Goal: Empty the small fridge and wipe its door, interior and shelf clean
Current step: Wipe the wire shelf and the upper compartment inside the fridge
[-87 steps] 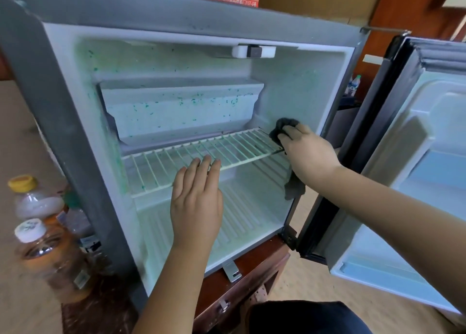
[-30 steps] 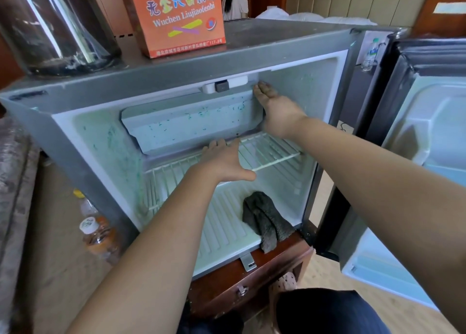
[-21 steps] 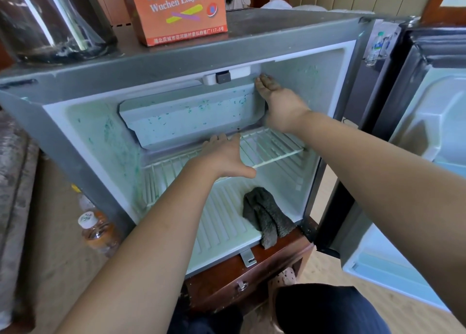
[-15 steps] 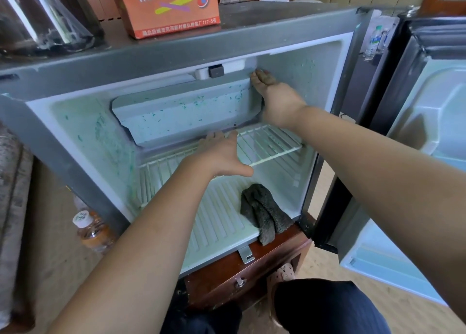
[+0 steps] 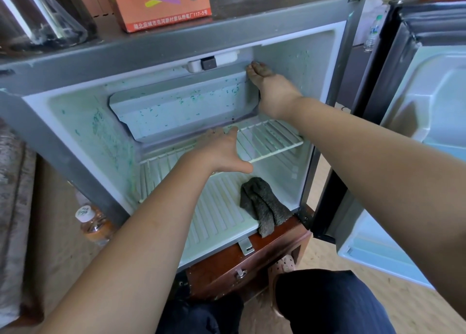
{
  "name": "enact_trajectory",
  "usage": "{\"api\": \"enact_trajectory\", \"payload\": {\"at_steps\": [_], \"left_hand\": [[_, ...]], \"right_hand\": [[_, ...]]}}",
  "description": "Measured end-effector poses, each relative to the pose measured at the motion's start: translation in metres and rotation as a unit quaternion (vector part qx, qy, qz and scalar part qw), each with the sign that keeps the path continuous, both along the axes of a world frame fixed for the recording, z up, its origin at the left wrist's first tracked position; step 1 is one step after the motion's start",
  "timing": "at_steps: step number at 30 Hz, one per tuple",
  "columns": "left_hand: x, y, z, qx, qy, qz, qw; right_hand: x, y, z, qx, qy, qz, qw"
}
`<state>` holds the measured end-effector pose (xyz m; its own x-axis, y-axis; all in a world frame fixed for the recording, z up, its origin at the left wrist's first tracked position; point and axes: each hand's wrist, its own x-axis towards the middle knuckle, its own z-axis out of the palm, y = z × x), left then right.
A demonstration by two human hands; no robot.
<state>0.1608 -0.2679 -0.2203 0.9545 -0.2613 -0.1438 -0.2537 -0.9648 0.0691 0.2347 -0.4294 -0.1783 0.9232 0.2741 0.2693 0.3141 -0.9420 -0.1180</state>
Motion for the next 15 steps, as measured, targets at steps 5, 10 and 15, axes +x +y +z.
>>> {"api": "enact_trajectory", "payload": {"at_steps": [5,10,15], "left_hand": [[-0.020,-0.010,0.001,0.009,0.017,-0.013,1.000],[-0.059,-0.023,-0.003,0.006,-0.009,-0.022,1.000],[-0.094,-0.037,-0.016,0.011,-0.092,0.008,0.996]], "right_hand": [[-0.001,-0.001,-0.001,0.005,0.000,-0.003,1.000],[-0.022,0.002,0.015,0.035,0.031,0.007,0.999],[-0.085,-0.001,0.023,0.152,-0.027,0.040,0.987]]}}
